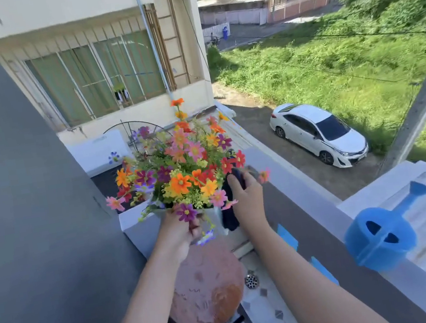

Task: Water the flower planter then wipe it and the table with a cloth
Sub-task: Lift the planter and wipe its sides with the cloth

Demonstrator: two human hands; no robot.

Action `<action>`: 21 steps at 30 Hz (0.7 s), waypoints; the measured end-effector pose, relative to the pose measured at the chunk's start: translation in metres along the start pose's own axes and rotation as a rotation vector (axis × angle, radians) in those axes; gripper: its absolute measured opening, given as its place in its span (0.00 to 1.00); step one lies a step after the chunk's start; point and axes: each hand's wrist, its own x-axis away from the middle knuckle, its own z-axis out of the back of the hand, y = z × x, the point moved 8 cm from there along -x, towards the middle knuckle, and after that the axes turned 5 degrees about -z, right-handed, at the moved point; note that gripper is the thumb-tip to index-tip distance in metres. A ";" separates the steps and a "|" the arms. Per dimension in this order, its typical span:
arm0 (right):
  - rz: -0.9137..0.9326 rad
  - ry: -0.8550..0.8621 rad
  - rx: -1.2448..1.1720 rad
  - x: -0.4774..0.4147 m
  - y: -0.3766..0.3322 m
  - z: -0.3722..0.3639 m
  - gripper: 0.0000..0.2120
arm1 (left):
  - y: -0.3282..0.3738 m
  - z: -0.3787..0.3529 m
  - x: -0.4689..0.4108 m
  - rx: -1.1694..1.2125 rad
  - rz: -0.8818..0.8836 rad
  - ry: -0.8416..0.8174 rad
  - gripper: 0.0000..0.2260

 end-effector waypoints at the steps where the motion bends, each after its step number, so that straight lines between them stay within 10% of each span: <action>1: 0.029 -0.038 0.001 0.012 0.000 -0.006 0.07 | 0.005 0.001 -0.003 0.007 -0.009 0.026 0.15; 15: 0.137 -0.098 0.056 0.010 -0.016 -0.019 0.06 | 0.008 0.002 -0.006 0.048 0.021 0.019 0.14; 21: 0.066 0.054 0.167 -0.032 -0.017 0.003 0.21 | 0.009 -0.003 0.011 0.032 0.026 -0.056 0.15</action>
